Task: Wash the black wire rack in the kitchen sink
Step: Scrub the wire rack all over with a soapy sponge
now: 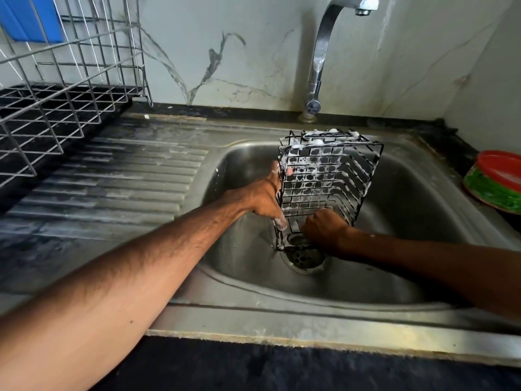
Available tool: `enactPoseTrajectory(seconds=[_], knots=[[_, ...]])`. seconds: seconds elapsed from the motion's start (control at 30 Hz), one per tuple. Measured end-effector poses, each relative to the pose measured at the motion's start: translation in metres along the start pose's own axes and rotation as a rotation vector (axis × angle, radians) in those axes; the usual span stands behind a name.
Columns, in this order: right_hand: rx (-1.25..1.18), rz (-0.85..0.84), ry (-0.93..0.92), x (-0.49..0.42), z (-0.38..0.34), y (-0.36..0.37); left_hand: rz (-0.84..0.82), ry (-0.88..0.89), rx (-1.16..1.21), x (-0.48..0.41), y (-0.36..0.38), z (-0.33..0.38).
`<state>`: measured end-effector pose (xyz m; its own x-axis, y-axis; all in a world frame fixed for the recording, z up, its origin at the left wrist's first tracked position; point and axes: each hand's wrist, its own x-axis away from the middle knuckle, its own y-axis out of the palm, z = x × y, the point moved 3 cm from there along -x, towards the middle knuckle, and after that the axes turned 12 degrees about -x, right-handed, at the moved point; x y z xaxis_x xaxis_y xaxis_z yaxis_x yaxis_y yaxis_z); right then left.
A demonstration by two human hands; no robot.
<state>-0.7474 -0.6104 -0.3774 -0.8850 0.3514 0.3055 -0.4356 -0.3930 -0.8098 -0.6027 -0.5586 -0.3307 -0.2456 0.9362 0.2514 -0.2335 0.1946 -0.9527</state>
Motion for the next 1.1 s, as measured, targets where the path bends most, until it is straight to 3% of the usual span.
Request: enactPoseTrajectory(seconds=[0.17, 0.27, 0.43, 0.53, 0.73, 0.93, 1.1], knots=[[-0.37, -0.038, 0.162, 0.009, 0.015, -0.008, -0.005, -0.003, -0.016, -0.008, 0.005, -0.004], [-0.603, 0.038, 0.243, 0.008, 0.014, -0.011, -0.008, -0.005, -0.016, -0.009, 0.005, -0.005], [-0.938, 0.107, 0.175, -0.002, -0.008, -0.025, -0.006, -0.016, -0.004, -0.013, 0.007, -0.009], [-0.9, 0.089, 0.167, 0.003, 0.006, -0.019, -0.017, -0.034, 0.036, -0.011, 0.006, -0.011], [-0.567, 0.025, 0.159, 0.015, 0.02, -0.012, -0.041, -0.045, 0.069, -0.005, 0.005, -0.006], [-0.91, 0.047, 0.047, -0.003, 0.002, -0.026, -0.025, -0.012, 0.068, -0.003, 0.002, -0.005], [-1.014, 0.175, 0.086, 0.009, 0.036, -0.033, -0.04, -0.048, 0.32, 0.01, -0.008, 0.008]])
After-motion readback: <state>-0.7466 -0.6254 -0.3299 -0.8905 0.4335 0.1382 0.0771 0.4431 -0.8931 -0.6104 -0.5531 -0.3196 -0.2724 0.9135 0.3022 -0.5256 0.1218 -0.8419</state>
